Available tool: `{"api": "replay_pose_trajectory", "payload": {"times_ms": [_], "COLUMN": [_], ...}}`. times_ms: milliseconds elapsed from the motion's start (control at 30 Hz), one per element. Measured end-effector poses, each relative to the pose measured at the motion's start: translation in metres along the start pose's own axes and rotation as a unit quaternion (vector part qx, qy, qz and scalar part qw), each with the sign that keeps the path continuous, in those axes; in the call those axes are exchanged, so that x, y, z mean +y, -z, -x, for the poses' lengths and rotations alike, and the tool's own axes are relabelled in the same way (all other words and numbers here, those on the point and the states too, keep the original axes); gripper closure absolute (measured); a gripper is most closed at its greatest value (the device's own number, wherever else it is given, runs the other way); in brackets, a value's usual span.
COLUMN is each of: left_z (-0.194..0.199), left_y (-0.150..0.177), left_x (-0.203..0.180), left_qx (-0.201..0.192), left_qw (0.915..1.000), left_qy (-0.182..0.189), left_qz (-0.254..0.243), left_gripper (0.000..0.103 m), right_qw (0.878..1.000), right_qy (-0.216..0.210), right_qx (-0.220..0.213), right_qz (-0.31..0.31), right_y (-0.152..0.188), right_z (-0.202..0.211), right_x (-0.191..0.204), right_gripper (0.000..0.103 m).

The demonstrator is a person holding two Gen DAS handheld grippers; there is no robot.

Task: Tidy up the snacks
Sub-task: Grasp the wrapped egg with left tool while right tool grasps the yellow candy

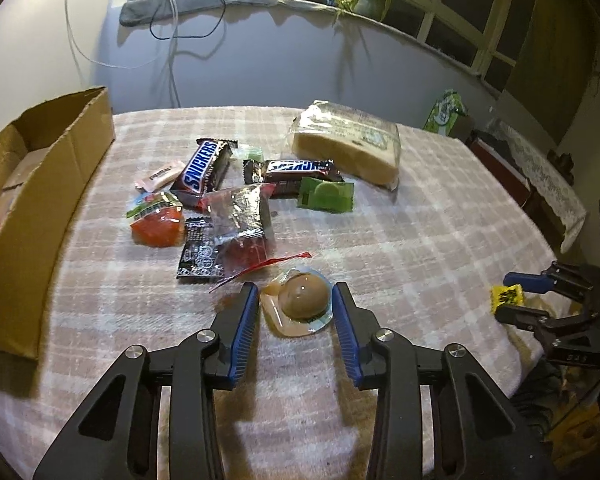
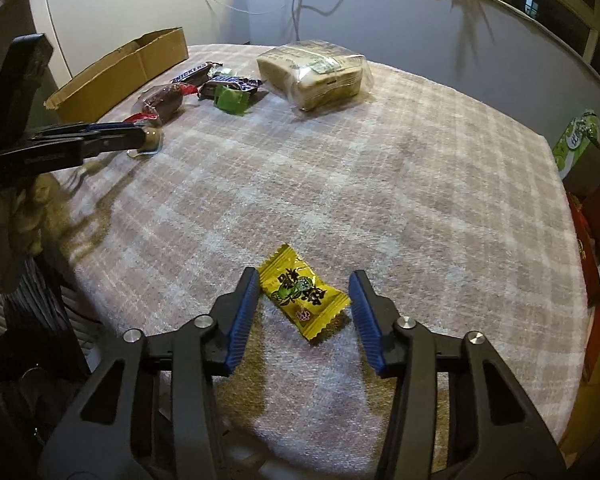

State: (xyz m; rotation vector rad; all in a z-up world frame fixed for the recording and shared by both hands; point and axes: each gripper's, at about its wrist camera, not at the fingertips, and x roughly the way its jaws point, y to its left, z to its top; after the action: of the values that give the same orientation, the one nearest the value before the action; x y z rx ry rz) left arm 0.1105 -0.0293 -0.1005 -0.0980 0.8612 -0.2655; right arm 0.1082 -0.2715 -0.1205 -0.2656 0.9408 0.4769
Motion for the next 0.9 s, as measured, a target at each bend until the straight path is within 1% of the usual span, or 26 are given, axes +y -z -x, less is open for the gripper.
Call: {"api": "replay_pose_trajectory", "payload": {"times_ms": [367,533,800,900], "left_z": [-0.014,-0.015,-0.013,-0.013], "left_y": [-0.004,-0.002,-0.001,-0.001], "left_x": [-0.014,-0.017,-0.021,-0.021], "left_qx": [0.004,0.006,-0.003,-0.004], "left_qw": [0.9984,0.9977,0.997,0.9972], "left_qy": [-0.025,-0.029,-0.037,-0.035], "left_qz": [-0.051,-0.06,-0.068,-0.066], "left_gripper": [0.066,0.066,0.069,0.07], "right_qw": [1.0,1.0,1.0,1.0], "right_qy": [-0.005,-0.01,-0.009,-0.009], "right_qx": [-0.001,-0.002,-0.005,-0.007], "right_qz": [0.016,0.016,0.006,0.004], "right_y": [0.003,0.004,0.003,0.004], "right_z": [0.001,0.002,0.004,0.003], "right_x": [0.002,0.003,-0.004,-0.005], "right_gripper": [0.064,0.07,0.088,0.09]}}
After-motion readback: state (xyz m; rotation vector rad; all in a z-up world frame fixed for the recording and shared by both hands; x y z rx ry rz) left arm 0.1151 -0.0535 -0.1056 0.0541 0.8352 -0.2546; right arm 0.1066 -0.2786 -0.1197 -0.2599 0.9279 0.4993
